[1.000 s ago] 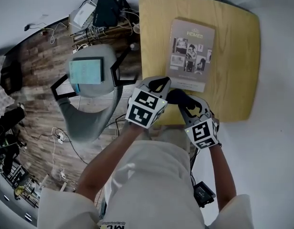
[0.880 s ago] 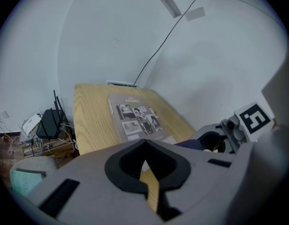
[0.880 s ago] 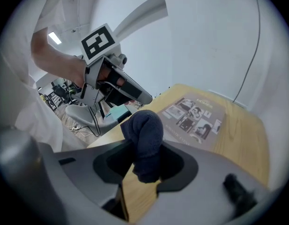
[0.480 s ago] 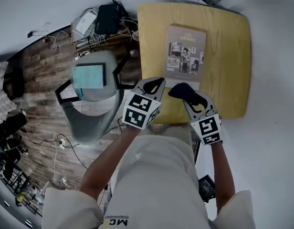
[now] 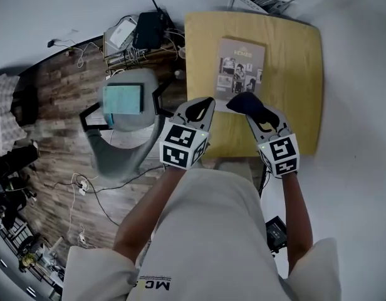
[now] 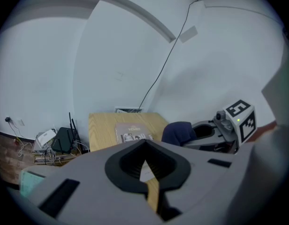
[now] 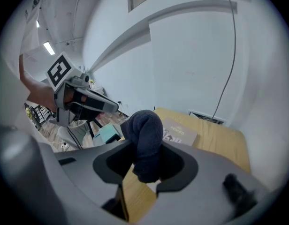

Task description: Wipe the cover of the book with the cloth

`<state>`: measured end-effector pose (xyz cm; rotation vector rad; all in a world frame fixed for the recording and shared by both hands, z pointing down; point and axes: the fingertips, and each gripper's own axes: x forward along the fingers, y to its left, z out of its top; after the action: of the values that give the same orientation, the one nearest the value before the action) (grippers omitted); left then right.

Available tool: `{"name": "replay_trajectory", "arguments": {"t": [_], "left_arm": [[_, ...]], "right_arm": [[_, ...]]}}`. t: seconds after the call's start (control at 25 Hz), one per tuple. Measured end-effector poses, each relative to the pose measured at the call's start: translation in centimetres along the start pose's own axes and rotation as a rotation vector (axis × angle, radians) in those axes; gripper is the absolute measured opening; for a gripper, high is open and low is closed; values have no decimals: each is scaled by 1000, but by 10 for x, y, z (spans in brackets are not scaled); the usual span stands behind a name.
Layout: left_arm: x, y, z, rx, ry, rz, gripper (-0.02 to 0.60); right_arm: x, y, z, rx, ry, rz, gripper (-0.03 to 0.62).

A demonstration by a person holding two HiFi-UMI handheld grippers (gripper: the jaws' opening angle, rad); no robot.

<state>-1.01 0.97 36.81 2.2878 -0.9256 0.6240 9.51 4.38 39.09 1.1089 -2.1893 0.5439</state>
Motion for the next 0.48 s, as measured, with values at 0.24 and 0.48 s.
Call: {"name": "replay_trajectory", "arguments": {"t": [0.24,0.48], "left_arm": [[-20,-16,9,-7,-40,9,9],[-47,-35,23,22,-100,10,9]], "right_arm": [[-19,-5,26,33,-77,-16,155],[-45,-2,44,54,-137,-16,153]]}}
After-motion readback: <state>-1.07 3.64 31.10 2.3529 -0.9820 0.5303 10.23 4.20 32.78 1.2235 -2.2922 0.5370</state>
